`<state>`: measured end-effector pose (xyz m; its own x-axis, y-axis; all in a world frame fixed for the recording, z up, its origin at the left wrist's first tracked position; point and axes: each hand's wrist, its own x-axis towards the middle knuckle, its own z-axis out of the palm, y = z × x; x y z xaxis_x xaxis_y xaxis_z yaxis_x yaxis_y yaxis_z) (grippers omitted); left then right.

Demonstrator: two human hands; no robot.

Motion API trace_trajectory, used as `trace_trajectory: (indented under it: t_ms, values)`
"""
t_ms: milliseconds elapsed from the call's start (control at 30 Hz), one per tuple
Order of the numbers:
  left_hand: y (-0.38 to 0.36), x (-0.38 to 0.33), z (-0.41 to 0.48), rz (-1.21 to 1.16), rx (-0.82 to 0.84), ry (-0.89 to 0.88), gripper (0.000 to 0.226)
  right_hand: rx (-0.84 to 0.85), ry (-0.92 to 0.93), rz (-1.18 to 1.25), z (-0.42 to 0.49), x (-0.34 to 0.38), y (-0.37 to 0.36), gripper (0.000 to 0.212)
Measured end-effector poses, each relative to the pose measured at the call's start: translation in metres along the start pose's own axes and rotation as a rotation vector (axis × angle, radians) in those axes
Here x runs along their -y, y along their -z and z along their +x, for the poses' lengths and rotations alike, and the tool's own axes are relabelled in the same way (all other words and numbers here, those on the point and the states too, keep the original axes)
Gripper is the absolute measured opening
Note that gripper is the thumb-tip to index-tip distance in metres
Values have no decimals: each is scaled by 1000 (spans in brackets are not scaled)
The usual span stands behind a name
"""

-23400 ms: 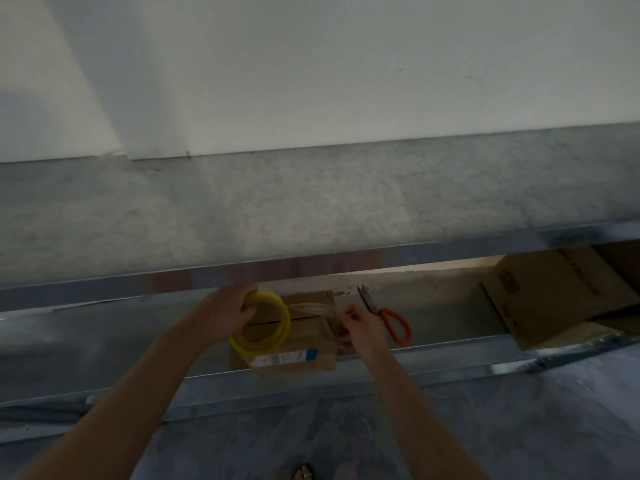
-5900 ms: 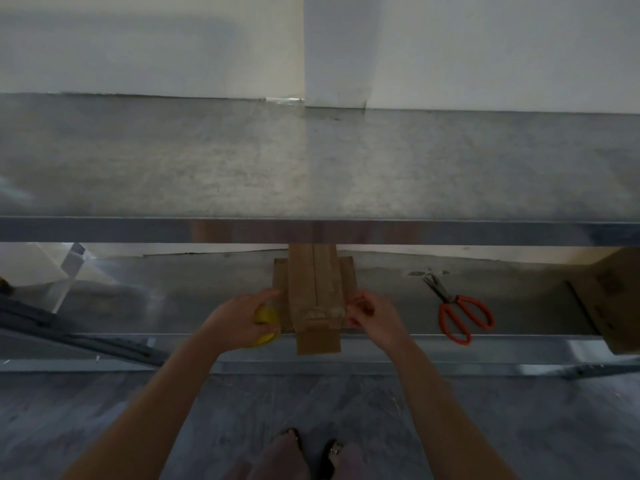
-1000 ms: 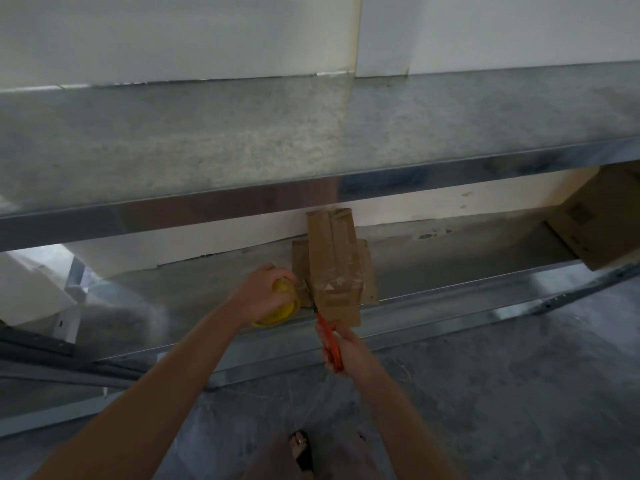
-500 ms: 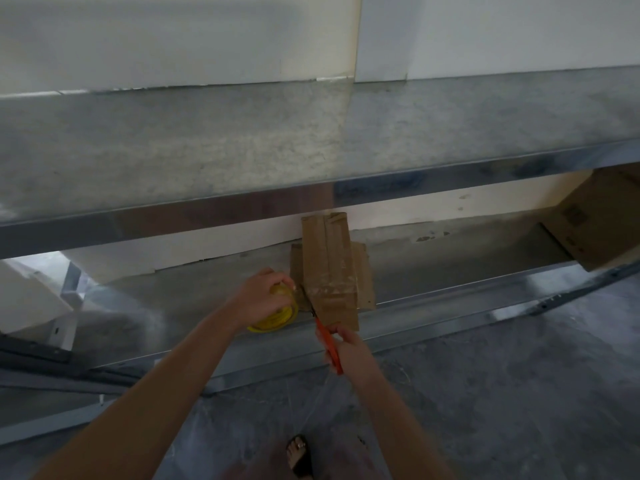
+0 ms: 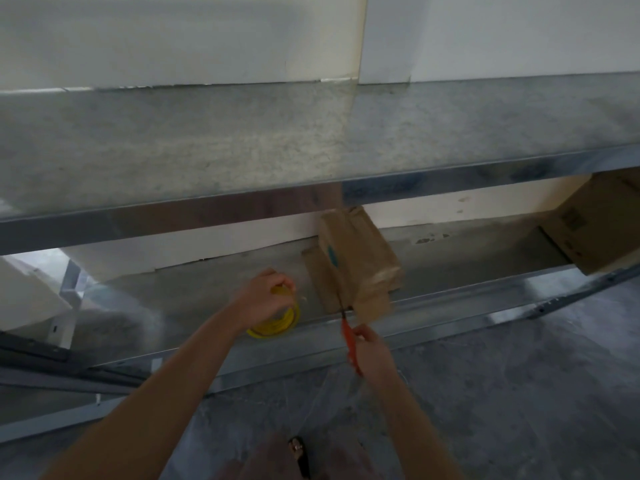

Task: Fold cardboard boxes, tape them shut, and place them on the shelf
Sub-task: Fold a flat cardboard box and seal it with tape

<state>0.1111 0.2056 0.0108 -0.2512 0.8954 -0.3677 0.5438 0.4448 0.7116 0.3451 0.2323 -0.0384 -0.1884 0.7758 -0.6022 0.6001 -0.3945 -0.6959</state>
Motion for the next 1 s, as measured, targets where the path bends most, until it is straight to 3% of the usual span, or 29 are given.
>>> trace_trajectory:
  t_ms: [133, 367, 633, 800, 933, 1000]
  values:
    - [-1, 3, -2, -13, -5, 30, 23, 2, 92, -257, 0, 1, 21, 42]
    - [-5, -12, -6, -3, -1, -22, 26, -8, 226, -476, -13, 16, 39, 40]
    - [-17, -30, -8, -18, -19, -65, 24, -481, 617, -537, -39, -2, 106, 35]
    - [-29, -50, -10, -52, -81, -35, 27, -564, 473, -442, 0, -10, 160, 47]
    - [-42, -65, -13, -65, -121, -7, 26, -501, 230, -408, 66, -21, 184, 60]
    - [-50, -70, -15, -71, -155, 24, 28, -441, 171, -501, 89, -19, 187, 53]
